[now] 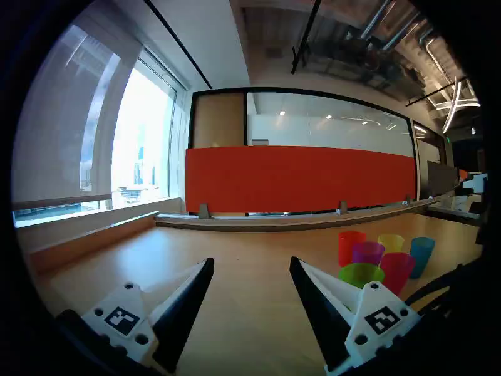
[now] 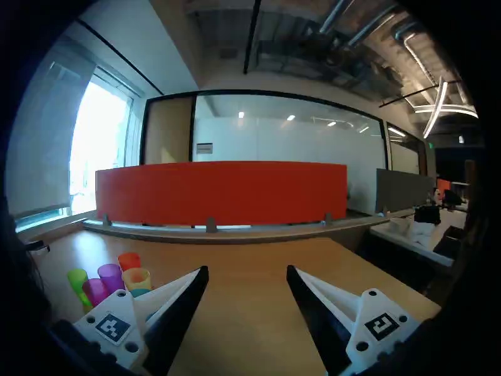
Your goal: Pour water
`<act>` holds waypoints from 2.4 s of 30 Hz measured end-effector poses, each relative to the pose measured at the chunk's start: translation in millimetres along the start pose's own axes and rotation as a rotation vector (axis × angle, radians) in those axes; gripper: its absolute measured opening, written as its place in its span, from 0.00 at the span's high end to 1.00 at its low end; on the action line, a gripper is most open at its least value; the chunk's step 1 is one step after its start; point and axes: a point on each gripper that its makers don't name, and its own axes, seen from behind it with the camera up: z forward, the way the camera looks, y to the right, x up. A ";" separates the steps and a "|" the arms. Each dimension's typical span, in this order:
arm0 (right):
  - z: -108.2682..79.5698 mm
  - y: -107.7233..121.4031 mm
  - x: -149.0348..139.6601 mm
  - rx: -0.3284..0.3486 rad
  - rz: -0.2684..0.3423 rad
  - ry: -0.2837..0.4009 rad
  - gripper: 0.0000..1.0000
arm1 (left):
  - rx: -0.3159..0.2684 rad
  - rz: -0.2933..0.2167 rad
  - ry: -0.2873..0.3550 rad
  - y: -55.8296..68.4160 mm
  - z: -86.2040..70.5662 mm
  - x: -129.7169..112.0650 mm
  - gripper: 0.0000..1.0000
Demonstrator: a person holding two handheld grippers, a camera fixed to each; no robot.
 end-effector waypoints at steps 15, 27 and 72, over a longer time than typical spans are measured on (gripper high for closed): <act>12.2 -2.9 3.8 0.022 -0.014 0.123 0.03 | 0.000 0.000 0.000 0.5 -0.7 -0.5 0.11; 30.3 -30.1 -33.4 0.047 0.025 0.101 0.01 | 0.000 0.000 0.000 0.3 -1.2 -0.7 0.11; 35.5 -28.5 -65.2 0.043 -0.007 0.053 0.01 | 0.000 0.000 0.000 1.2 -0.4 -0.2 0.11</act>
